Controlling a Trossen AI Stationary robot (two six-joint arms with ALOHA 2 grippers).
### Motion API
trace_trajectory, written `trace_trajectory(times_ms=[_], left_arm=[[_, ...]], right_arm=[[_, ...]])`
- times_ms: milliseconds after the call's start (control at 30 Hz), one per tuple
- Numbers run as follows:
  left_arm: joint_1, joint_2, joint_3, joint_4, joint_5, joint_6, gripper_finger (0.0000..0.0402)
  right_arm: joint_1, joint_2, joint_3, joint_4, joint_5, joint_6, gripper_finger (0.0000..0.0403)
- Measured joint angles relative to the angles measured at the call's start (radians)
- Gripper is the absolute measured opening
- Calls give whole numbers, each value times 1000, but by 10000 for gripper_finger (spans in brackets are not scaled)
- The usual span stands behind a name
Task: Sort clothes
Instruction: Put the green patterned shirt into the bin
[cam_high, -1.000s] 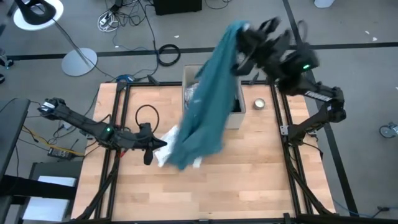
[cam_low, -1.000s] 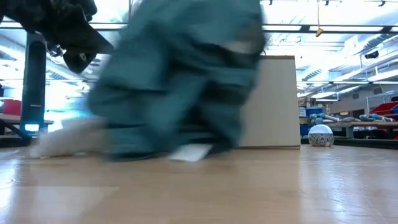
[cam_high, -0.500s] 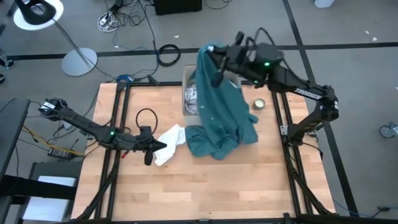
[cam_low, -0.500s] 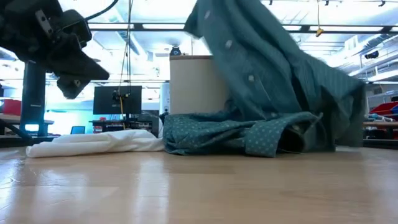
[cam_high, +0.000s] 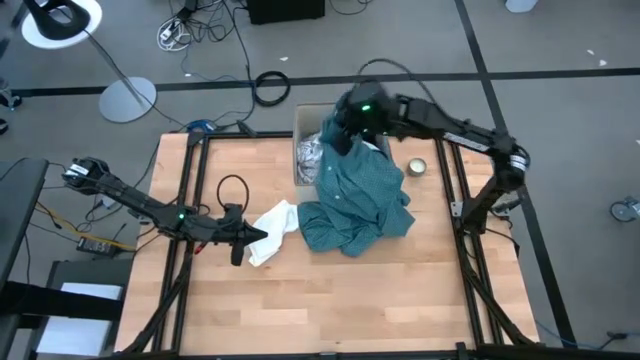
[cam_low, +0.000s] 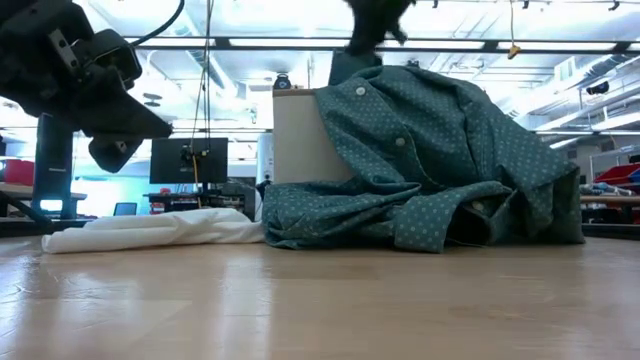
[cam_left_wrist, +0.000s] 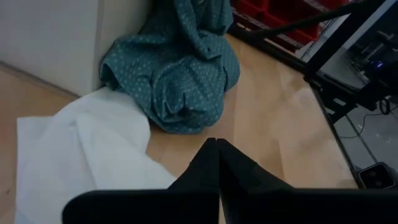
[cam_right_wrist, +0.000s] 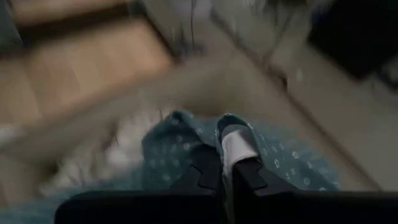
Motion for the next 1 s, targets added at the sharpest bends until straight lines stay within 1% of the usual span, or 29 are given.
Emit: trace_trajectory(times_ms=[167,267,433,500,600,667,767,867,1000], left_arm=[[0,0,0,15,9,2,0],[0,0,0,15,10,2,0],[0,1,0,12,10,2,0],[0,1,0,13,10,3,0],[0,1,0,13,10,2,0],[0,1,0,14,10,2,0],[0,1,0,13,10,2,0],[0,1,0,13,10,4,0],[0,1,0,13,10,11,0]], right_arm=[[-15,124,0,-172,-9,61,16],[-33,199,0,-237,-54,140,36],[-77,307,0,-252,-241,249,94],[-94,345,2,-243,-273,271,121],[-114,376,4,-243,-284,279,160],[-124,380,4,-243,-296,281,181],[-136,354,2,-249,-328,268,204],[-141,295,6,-268,-331,266,215],[-141,173,12,-267,-330,250,217]])
